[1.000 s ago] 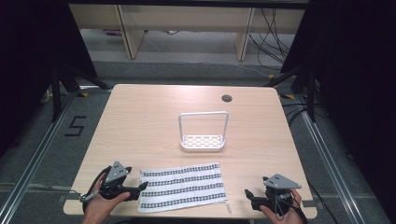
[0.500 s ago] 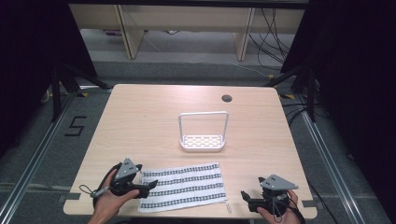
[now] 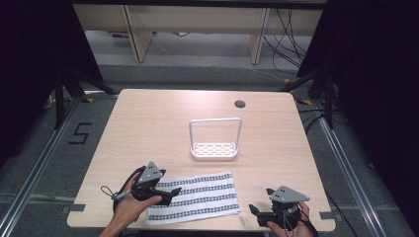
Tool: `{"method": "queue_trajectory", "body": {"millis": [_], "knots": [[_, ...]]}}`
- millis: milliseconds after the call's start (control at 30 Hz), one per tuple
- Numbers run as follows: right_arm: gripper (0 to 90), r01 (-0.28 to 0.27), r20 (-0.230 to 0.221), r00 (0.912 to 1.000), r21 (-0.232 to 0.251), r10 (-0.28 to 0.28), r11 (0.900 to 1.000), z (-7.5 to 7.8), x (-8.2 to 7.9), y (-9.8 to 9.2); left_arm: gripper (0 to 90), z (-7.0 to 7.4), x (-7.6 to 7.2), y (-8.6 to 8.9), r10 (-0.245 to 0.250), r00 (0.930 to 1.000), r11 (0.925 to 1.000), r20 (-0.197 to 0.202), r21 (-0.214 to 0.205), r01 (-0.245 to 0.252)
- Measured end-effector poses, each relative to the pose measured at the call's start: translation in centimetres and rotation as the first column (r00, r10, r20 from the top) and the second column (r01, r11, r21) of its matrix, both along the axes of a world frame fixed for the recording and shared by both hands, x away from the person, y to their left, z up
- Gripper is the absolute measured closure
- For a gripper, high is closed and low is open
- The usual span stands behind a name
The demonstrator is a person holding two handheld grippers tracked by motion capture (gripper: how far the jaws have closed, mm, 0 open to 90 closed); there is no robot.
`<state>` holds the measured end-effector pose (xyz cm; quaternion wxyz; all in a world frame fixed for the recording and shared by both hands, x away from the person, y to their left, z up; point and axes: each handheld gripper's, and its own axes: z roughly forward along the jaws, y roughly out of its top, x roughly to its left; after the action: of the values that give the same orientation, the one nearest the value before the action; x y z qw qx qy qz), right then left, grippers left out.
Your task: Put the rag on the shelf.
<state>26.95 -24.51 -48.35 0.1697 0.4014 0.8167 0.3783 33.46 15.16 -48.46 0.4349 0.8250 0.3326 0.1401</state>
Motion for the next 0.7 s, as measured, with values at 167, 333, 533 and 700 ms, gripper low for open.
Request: {"method": "queue_trajectory", "body": {"millis": [167, 333, 533, 700], "knots": [[23.2, -0.011, -0.015, 0.9998, -0.003, 0.011, 0.9999, 0.0, 0.0, 0.7, 15.1, 0.7, 1.2, -1.4, -0.022, 0.9998, 0.9997, 0.001, -0.007, 0.022], [24.2, -0.047, 0.003, 0.9989, -0.018, 0.047, 0.9987, 0.0, 0.1, 1.4, 15.4, 1.0, 2.1, -2.5, -0.046, 0.9989, 0.9988, -0.011, -0.015, 0.046], [26.1, -0.082, -0.009, 0.9966, -0.038, 0.082, 0.9959, -0.2, 0.1, 2.5, 15.7, 1.1, 3.1, -4.7, -0.110, 0.9937, 0.9939, -0.023, -0.008, 0.110], [29.2, -0.115, -0.003, 0.9934, -0.059, 0.115, 0.9916, -0.4, 0.3, 3.4, 16.6, 1.1, 3.9, -7.1, -0.140, 0.9889, 0.9900, -0.050, 0.010, 0.141]]}}
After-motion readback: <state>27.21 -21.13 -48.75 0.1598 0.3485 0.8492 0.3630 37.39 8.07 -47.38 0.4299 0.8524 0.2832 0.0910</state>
